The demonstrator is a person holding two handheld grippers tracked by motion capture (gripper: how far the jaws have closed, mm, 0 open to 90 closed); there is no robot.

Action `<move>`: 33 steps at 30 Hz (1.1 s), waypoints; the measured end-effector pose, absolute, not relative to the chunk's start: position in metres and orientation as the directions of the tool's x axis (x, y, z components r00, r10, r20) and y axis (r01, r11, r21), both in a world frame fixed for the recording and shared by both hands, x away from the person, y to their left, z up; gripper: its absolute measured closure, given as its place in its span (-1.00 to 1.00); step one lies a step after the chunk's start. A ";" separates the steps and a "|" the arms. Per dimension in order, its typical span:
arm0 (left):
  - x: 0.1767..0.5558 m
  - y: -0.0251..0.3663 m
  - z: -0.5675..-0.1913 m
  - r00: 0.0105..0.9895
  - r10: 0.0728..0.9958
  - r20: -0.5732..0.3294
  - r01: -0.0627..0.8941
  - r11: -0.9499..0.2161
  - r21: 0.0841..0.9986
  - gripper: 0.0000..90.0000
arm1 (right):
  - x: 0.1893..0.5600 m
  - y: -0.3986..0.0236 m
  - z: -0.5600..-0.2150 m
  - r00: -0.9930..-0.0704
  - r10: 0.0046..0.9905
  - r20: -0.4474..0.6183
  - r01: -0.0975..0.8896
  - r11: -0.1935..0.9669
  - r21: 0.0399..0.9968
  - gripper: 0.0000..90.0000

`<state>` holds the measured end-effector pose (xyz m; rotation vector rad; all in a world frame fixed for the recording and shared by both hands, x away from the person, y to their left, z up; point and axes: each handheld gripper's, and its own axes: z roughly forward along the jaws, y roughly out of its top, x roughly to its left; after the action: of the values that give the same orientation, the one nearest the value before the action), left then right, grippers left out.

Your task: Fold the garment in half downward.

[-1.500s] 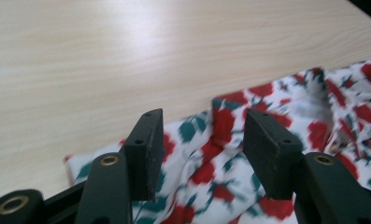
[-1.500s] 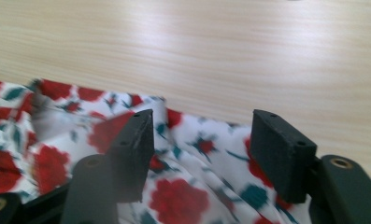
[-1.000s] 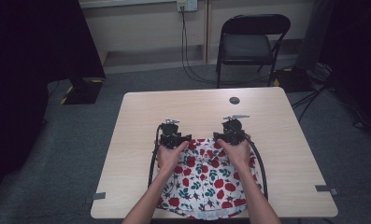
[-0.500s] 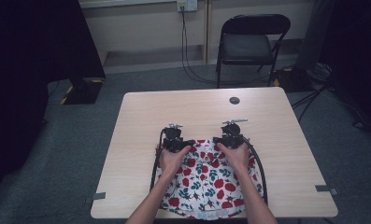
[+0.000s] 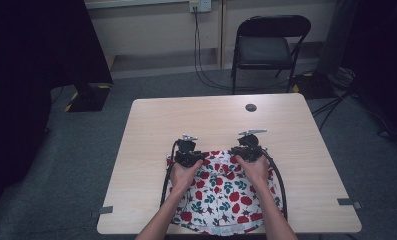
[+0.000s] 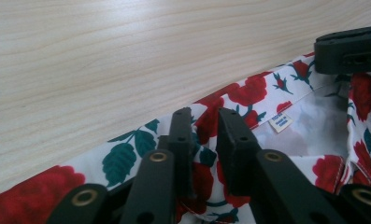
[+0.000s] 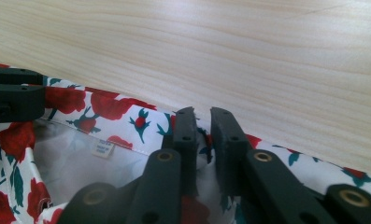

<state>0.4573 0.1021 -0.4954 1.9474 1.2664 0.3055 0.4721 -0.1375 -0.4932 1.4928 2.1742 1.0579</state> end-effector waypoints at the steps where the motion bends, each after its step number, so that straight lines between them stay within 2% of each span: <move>1: 0.457 0.103 -0.495 0.482 0.853 -0.202 0.665 -0.206 0.717 0.82 | 0.472 -0.138 -0.492 -0.417 0.895 0.156 0.675 0.190 0.713 0.89; 9: 0.451 0.106 -0.492 0.506 0.841 -0.189 0.639 -0.219 0.738 0.94 | 0.466 -0.138 -0.485 -0.436 0.888 0.149 0.647 0.194 0.737 0.93; 33: 0.413 0.116 -0.482 0.589 0.787 -0.182 0.563 -0.239 0.791 0.94 | 0.428 -0.145 -0.471 -0.507 0.853 0.128 0.574 0.223 0.788 0.94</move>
<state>0.4132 0.1165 -0.4815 1.9304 1.0809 0.3183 0.4275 -0.1451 -0.4713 1.3282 2.1710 1.1731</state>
